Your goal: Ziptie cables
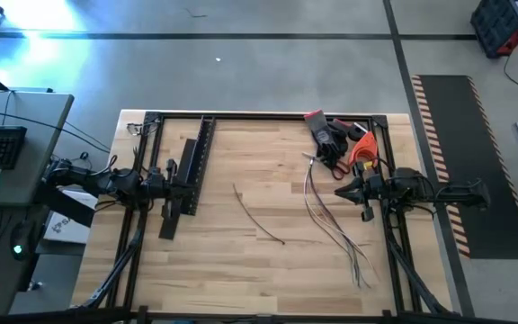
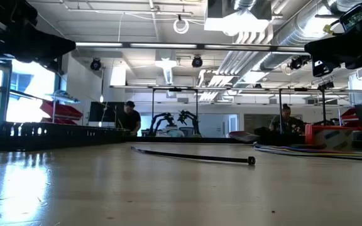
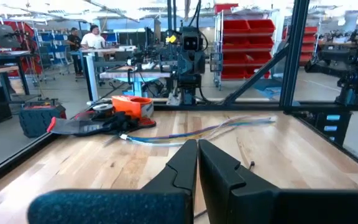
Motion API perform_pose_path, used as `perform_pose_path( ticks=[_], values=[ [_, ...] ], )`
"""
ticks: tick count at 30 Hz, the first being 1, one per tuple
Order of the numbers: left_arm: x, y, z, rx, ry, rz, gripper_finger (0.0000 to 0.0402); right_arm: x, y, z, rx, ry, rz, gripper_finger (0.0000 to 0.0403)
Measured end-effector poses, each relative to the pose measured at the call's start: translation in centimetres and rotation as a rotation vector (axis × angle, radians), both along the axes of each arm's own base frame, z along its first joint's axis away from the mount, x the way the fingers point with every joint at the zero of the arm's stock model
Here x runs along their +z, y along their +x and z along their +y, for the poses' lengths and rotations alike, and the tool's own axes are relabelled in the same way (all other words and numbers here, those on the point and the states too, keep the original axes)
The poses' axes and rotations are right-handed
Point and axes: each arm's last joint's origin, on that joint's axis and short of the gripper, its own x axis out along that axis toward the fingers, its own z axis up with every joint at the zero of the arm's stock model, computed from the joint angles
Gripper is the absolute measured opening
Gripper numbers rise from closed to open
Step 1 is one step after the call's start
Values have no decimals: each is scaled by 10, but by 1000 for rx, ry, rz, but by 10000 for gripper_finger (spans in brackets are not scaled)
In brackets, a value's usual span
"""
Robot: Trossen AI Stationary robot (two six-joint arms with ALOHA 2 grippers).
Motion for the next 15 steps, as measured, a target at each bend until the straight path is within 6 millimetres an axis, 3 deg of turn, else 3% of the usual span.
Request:
perform_pose_path(
  ticks=[6, 9, 15],
  values=[
    [23, -3, 4, 59, -59, -234, 0, 0, 0, 0, 0, 0, 0, 16],
    [21, 0, 6, 92, -33, -211, 0, 0, 0, 0, 0, 0, 0, 16],
    [-2, 17, 26, 614, -105, 31, 6, 0, 0, 0, 1, 0, 0, 16]
  ],
)
